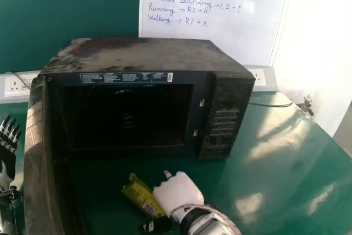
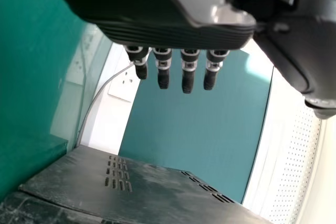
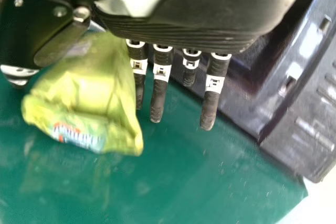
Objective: Put biscuit inside oven
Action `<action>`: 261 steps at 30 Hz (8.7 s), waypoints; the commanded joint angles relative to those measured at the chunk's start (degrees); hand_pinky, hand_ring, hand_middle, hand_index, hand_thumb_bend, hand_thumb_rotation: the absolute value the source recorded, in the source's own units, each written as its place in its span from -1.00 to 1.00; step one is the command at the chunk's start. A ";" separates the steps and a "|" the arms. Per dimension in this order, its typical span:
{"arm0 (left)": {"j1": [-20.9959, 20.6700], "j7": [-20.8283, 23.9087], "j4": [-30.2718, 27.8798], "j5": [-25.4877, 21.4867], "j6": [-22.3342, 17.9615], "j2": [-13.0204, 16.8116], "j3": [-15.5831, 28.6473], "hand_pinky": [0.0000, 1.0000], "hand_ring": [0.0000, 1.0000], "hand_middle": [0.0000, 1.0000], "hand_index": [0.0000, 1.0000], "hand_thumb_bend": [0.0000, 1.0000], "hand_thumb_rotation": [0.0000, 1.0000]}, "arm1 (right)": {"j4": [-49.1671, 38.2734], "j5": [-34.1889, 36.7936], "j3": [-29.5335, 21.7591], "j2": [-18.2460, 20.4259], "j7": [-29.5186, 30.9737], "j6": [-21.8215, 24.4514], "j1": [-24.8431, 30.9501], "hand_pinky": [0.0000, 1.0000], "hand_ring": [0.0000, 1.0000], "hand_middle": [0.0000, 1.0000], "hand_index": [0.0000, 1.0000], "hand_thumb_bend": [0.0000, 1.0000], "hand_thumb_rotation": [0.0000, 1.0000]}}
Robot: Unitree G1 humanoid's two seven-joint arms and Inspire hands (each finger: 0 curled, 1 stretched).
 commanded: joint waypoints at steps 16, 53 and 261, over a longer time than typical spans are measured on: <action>4.69 -0.71 3.18 -0.40 -0.33 -4.80 -0.13 -0.22 0.20 0.36 0.58 -0.43 0.64 | 3.70 -8.31 1.07 -0.87 -3.76 1.54 0.82 0.26 0.39 0.52 0.63 1.00 0.38; 4.71 -0.55 2.88 -0.36 -0.27 -5.00 -0.18 -0.25 0.19 0.35 0.57 -0.45 0.67 | 7.28 4.86 -1.55 0.63 -18.82 6.61 2.65 -0.04 -0.21 -0.05 0.32 0.15 -1.00; 5.44 -0.67 2.11 -0.49 0.47 -5.67 0.26 -0.30 0.14 0.30 0.47 -0.43 0.46 | 92.13 38.21 11.34 18.17 -67.34 20.12 -57.41 0.14 0.23 0.31 0.49 0.85 0.13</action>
